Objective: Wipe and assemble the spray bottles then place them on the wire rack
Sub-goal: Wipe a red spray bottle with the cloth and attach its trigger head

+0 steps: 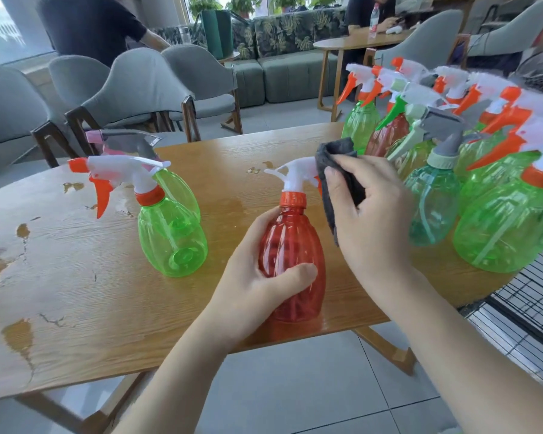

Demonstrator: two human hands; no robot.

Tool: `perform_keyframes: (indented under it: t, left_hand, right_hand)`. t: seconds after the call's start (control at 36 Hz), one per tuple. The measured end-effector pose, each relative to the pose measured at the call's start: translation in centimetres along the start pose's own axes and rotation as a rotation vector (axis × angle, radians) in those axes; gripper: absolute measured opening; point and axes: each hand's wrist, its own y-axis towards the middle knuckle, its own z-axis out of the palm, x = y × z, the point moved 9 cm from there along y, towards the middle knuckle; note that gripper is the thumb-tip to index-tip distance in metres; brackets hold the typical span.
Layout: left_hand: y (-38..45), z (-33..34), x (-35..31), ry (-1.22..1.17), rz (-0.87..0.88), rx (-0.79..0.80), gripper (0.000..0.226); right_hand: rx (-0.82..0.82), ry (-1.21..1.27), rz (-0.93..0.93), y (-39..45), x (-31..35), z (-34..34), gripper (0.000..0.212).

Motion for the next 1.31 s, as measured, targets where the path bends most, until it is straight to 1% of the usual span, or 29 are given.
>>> perform_keyframes:
  t: [0.08,0.25,0.39,0.47,0.58,0.69,0.75,0.86,0.97,1.03,1.14,1.22,1.31]
  left_hand:
    - [0.0,0.2,-0.2,0.052,0.007,0.005,0.077]
    - [0.0,0.6,-0.4,0.087,-0.002,0.045,0.073]
    - [-0.2,0.6,-0.5,0.105,0.005,0.045,0.079]
    - [-0.4,0.6,-0.5,0.085,0.024,0.028,0.078]
    - [-0.5,0.2,-0.4,0.067,0.039,0.005,0.077]
    - [-0.6,0.1,-0.5,0.029,0.031,0.013,0.075]
    - [-0.7,0.0,-0.5,0.009,0.026,0.015,0.075]
    - [-0.8,0.3,-0.6,0.014,0.024,0.032,0.074]
    - [-0.7,0.3,-0.6,0.029,0.027,0.027,0.075]
    - [-0.7,0.1,-0.4,0.032,0.025,0.018,0.075]
    - [-0.8,-0.4,-0.1,-0.014,0.013,-0.016,0.072]
    - [-0.8,-0.5,0.0,-0.034,0.004,-0.010,0.071]
    - [-0.8,-0.6,0.0,-0.037,0.004,0.003,0.071]
  right_hand:
    - [-0.012,0.011,-0.043,-0.5,1.3,0.2,0.021]
    - [0.100,0.069,-0.150,-1.1,3.5,1.4,0.020]
    - [0.154,0.077,-0.191,-0.7,3.6,1.6,0.019]
    - [0.122,0.065,-0.168,-0.5,2.6,1.3,0.019]
    - [0.052,-0.031,-0.151,-0.1,0.8,0.4,0.016]
    - [-0.064,-0.079,-0.096,0.0,-0.7,-1.1,0.017]
    - [-0.096,-0.090,-0.060,0.0,-1.3,-1.4,0.018]
    - [-0.077,-0.054,-0.012,-0.1,-1.5,-1.1,0.017]
    - [-0.058,-0.019,-0.109,-0.8,0.4,-0.5,0.017]
    - [-0.022,-0.007,-0.139,-1.3,0.8,0.0,0.018]
    - [0.033,-0.051,-0.192,-2.2,0.9,0.6,0.016]
    - [0.054,-0.074,-0.196,-2.5,1.0,0.7,0.014]
    - [0.045,-0.061,-0.200,-2.3,1.0,0.5,0.016]
